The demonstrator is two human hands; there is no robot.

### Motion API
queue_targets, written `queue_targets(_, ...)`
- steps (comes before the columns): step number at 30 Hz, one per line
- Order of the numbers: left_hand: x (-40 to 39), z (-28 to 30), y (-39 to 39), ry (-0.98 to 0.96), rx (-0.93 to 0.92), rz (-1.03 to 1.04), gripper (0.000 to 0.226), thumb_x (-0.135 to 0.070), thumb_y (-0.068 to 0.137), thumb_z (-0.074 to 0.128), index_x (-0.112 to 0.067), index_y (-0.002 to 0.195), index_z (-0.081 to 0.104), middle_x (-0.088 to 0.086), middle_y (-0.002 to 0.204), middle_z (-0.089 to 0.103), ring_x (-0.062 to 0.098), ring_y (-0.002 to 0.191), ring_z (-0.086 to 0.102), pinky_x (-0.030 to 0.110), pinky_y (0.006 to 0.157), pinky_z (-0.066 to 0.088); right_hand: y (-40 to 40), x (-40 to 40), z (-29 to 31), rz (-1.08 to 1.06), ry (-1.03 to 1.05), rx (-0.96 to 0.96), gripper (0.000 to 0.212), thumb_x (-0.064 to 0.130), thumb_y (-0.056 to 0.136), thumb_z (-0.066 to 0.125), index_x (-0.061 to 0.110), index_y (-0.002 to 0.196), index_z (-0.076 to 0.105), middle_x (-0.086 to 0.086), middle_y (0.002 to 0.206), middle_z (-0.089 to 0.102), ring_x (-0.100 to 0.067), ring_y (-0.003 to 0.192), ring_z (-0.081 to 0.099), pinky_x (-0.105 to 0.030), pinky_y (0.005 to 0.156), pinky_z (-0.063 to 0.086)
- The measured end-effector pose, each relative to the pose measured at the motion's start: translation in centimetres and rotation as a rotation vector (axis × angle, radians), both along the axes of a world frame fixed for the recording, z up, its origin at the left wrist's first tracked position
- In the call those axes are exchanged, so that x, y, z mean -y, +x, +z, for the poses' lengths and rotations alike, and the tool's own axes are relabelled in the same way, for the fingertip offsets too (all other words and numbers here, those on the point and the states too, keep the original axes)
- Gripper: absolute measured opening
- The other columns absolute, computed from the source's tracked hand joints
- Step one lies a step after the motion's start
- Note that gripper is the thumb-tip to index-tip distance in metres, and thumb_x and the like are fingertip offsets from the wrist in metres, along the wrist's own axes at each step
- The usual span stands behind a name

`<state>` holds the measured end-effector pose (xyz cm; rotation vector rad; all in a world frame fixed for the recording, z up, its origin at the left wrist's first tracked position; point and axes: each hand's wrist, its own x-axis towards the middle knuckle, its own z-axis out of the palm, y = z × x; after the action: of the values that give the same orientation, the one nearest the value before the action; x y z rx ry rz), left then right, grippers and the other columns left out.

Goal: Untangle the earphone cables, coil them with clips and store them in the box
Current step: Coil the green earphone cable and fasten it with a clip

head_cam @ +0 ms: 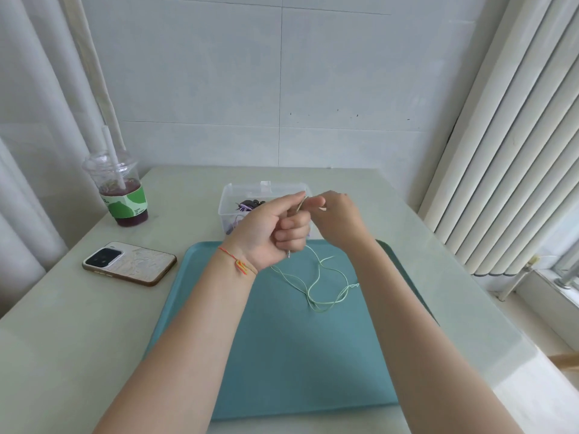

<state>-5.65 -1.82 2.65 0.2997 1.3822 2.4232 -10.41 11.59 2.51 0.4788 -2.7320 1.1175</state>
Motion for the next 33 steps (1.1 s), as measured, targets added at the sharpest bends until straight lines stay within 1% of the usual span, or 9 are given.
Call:
queue_targets(3,-0.1,-0.1,-0.4,0.098,0.014,0.029,0.03,-0.024,0.089,0.048,-0.007,0.082,0.072,-0.004,0.054,0.039,0.004,0.041,0.031,0.015,0.037,0.017,0.2,0.6,-0.3,0.062,-0.052,0.11,0.025,0.015,0.095,0.045,0.003,0.083,0.064,-0.002,0.066,0.055,-0.018,0.068,0.047,-0.029,0.058,0.032)
queue_targets(7,0.5,-0.1,-1.0,0.237,0.024,0.126,0.027,-0.019,0.087,0.051,-0.003,0.089,0.074,0.003,0.072,0.053,0.01,0.06,0.047,0.015,0.046,0.029,1.1,1.9,-0.7,0.171,0.056,0.233,0.031,0.0,0.089,0.037,0.011,0.064,0.053,-0.014,0.069,0.066,-0.016,0.061,0.058,-0.028,0.06,0.041)
queue_targets(11,1.7,-0.1,-1.4,0.302,0.007,0.264,0.027,-0.017,0.098,0.042,-0.005,0.106,0.065,0.003,0.085,0.064,0.012,0.074,0.059,0.017,0.055,0.038,1.5,2.6,-0.9,0.277,-0.162,0.347,0.03,0.003,0.094,0.037,0.012,0.067,0.045,-0.006,0.06,0.044,-0.02,0.05,0.05,-0.029,0.055,0.054)
queue_targets(14,2.9,-0.1,-1.7,0.374,-0.042,0.377,0.028,-0.017,0.102,0.038,-0.006,0.112,0.062,0.003,0.097,0.07,0.015,0.091,0.067,0.019,0.071,0.049,1.5,2.5,-0.8,0.341,-0.22,0.442,0.03,0.016,0.1,0.041,0.015,0.079,0.062,0.0,0.062,0.037,-0.013,0.044,0.031,-0.024,0.04,0.034)
queue_targets(17,3.8,-0.2,-1.9,0.326,-0.109,0.515,0.028,-0.017,0.104,0.037,-0.006,0.112,0.061,0.008,0.101,0.072,0.022,0.101,0.068,0.027,0.089,0.053,1.7,2.5,-0.1,0.344,-0.067,0.388,0.029,0.02,0.1,0.041,0.015,0.098,0.07,0.004,0.061,0.04,-0.009,0.042,0.036,-0.018,0.042,0.029)
queue_targets(22,2.8,-0.9,-2.0,0.111,-0.153,0.612,0.027,-0.019,0.105,0.036,-0.008,0.115,0.059,0.013,0.099,0.072,0.027,0.096,0.07,0.031,0.087,0.054,2.6,2.6,0.9,0.351,0.123,0.15,0.031,0.024,0.098,0.045,0.012,0.091,0.073,0.002,0.057,0.04,-0.004,0.042,0.037,-0.016,0.04,0.027)
queue_targets(25,1.5,-0.8,-1.6,0.029,-0.139,0.605,0.029,-0.025,0.106,0.034,-0.014,0.117,0.058,0.014,0.096,0.072,0.029,0.09,0.071,0.033,0.082,0.056,2.8,2.6,1.1,0.36,0.225,0.163,0.035,0.025,0.099,0.043,0.011,0.083,0.071,0.007,0.056,0.043,-0.001,0.033,0.037,-0.013,0.037,0.028)
queue_targets(28,0.9,-0.4,-1.4,0.059,-0.138,0.586,0.03,-0.029,0.106,0.033,-0.018,0.12,0.057,0.016,0.098,0.072,0.033,0.089,0.071,0.033,0.076,0.058,2.8,2.6,0.9,0.369,0.363,0.174,0.035,0.024,0.099,0.041,0.018,0.08,0.07,0.01,0.065,0.051,0.001,0.043,0.044,-0.011,0.041,0.032)
queue_targets(33,0.8,-1.2,-1.9,0.059,-0.127,0.638,0.029,-0.021,0.105,0.038,-0.005,0.117,0.058,0.019,0.104,0.068,0.031,0.094,0.069,0.034,0.083,0.057,3.1,2.5,1.2,0.385,0.387,0.174,0.036,0.027,0.099,0.041,0.019,0.078,0.069,0.007,0.063,0.051,-0.008,0.047,0.041,-0.015,0.042,0.031)
